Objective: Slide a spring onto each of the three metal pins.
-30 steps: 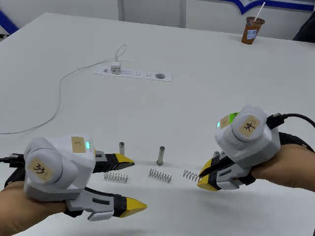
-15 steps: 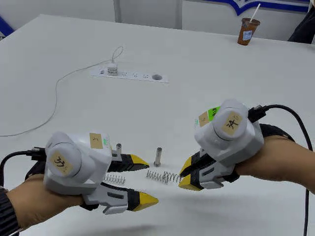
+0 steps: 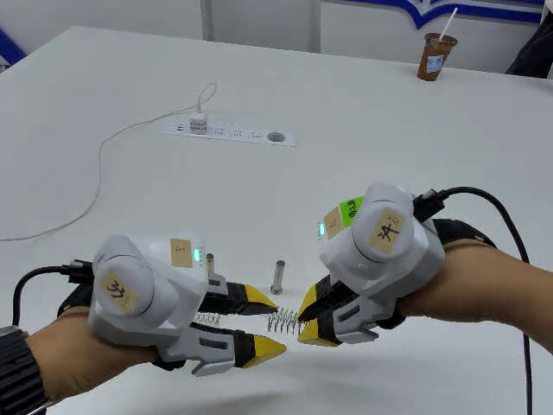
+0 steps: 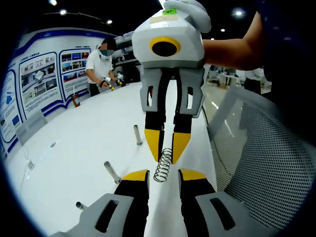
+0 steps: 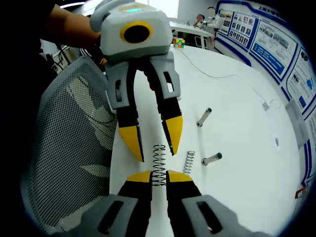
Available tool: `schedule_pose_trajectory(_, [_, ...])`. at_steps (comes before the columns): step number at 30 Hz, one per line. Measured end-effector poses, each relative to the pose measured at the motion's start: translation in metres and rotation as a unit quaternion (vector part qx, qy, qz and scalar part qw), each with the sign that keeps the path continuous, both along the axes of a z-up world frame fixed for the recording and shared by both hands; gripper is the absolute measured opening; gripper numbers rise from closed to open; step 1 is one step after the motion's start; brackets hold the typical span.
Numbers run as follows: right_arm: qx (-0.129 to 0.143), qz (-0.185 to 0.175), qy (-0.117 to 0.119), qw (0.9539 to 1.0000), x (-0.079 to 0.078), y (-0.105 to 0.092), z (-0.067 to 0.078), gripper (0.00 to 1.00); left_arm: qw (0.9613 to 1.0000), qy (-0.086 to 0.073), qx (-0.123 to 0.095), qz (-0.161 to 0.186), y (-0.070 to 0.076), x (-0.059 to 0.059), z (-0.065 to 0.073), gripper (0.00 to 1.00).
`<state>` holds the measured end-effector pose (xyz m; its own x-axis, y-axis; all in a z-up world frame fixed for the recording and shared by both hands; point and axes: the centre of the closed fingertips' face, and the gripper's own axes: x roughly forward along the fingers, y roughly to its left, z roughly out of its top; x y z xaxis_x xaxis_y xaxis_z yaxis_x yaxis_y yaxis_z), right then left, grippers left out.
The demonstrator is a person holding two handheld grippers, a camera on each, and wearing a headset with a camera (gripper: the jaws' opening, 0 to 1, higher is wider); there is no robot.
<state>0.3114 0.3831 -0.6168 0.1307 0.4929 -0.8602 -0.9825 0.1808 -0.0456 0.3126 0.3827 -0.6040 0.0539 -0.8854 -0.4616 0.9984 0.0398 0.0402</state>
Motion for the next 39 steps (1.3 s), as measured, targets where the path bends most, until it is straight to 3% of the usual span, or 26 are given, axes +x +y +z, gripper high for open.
schedule_pose_trajectory(15, [-0.005, 0.033, -0.005, 0.9994, -0.007, 0.003, -0.001, 0.12, 0.9997, -0.008, 0.012, -0.019, -0.001, -0.006, -0.005, 0.12])
schedule_pose_trajectory(27, [0.002, 0.020, 0.005, 0.9998, -0.009, 0.000, -0.006, 0.16, 0.9994, -0.008, 0.006, -0.032, -0.002, -0.011, -0.003, 0.10])
schedule_pose_trajectory(39, [0.003, 0.014, 0.006, 0.9999, -0.009, -0.004, -0.008, 0.12, 0.9997, -0.006, -0.001, -0.025, -0.001, -0.009, -0.001, 0.10])
